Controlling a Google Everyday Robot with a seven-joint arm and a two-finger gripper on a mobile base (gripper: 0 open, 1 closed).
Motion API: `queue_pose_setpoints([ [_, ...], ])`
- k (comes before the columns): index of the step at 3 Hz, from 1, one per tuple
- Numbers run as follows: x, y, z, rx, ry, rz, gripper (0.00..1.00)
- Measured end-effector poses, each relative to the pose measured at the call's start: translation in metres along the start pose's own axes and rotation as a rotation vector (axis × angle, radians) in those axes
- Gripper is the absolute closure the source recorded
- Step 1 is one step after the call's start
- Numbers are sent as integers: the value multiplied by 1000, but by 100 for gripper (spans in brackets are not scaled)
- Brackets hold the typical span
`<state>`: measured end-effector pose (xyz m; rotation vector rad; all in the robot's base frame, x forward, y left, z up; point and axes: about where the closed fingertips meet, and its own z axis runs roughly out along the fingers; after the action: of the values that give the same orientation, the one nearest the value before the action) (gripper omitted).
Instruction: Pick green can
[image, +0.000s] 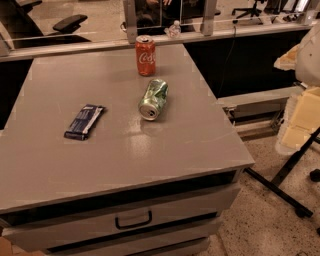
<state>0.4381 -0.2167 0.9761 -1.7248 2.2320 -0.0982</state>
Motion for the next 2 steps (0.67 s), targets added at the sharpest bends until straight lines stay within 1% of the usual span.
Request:
queue_pose_setpoints([
  [1,0,0,0,0,0,0,0],
  [2,-18,-3,-1,7,15,-97,0],
])
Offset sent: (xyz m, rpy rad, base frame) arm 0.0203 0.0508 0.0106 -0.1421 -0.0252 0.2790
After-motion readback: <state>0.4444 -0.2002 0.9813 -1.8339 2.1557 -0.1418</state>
